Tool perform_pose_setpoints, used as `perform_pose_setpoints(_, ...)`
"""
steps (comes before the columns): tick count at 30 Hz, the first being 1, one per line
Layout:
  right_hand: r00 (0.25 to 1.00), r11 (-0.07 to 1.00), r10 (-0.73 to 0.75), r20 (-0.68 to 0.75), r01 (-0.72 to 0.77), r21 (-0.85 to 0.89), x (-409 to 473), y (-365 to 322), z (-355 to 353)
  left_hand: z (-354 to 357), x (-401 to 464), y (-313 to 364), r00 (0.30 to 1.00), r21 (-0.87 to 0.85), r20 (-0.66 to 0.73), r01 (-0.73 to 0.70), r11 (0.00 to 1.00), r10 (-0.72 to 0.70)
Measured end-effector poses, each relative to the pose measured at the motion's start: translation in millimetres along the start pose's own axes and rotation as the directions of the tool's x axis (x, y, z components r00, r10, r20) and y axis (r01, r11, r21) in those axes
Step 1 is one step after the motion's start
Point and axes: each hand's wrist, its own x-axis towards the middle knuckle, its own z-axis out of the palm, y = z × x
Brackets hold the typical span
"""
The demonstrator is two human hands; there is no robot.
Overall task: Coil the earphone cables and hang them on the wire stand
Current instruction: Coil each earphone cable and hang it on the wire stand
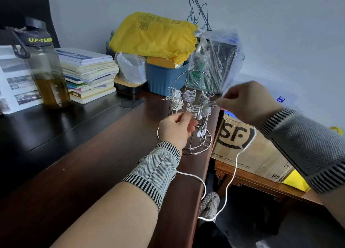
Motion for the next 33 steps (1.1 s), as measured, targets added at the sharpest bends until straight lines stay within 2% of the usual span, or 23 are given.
perform_pose_setpoints(4,0.995,0.934,-0.104,0.0,0.098,-0.344,29,-27,10,-1,0,0,1.0,-0.03,0.012,0.024,0.999,-0.024)
perform_pose_setpoints(10,0.998,0.816,-0.06,0.026,0.064,-0.574,48,-46,25,-2,1,2,0.999,-0.045,0.018,0.042,0.998,-0.041)
perform_pose_setpoints(13,0.997,0.828,-0.066,0.028,0.07,-0.556,58,-44,31,-2,2,2,0.998,-0.057,0.025,0.051,0.997,-0.05)
perform_pose_setpoints(17,0.996,0.928,-0.035,0.084,0.064,-0.368,66,-44,41,-2,3,2,0.999,-0.044,0.018,0.043,0.998,-0.043)
perform_pose_setpoints(20,0.986,0.936,-0.054,0.158,0.105,-0.335,64,-52,47,-2,3,1,1.0,-0.037,0.012,0.029,0.999,-0.029)
perform_pose_setpoints(23,0.975,0.898,-0.117,0.189,0.185,-0.4,58,-58,50,-1,4,1,1.0,-0.04,0.009,0.03,0.999,-0.03)
perform_pose_setpoints(25,0.963,0.842,-0.213,0.168,0.268,-0.468,49,-57,51,-1,4,1,0.999,-0.043,0.013,0.031,0.999,-0.03)
perform_pose_setpoints(28,0.902,0.738,-0.393,0.181,0.427,-0.522,29,-57,53,-1,8,-2,1.0,-0.006,-0.011,0.026,1.0,-0.026)
perform_pose_setpoints(30,0.872,0.691,-0.447,0.2,0.479,-0.541,16,-56,58,-2,10,-5,1.0,0.013,-0.016,0.017,1.0,-0.017)
perform_pose_setpoints(32,0.845,0.668,-0.519,0.132,0.497,-0.555,5,-48,63,-3,10,-5,1.0,0.019,0.002,-0.006,1.0,0.006)
perform_pose_setpoints(33,0.835,0.694,-0.545,0.075,0.499,-0.519,-1,-42,64,-2,9,-5,1.0,-0.004,0.016,-0.005,1.0,0.005)
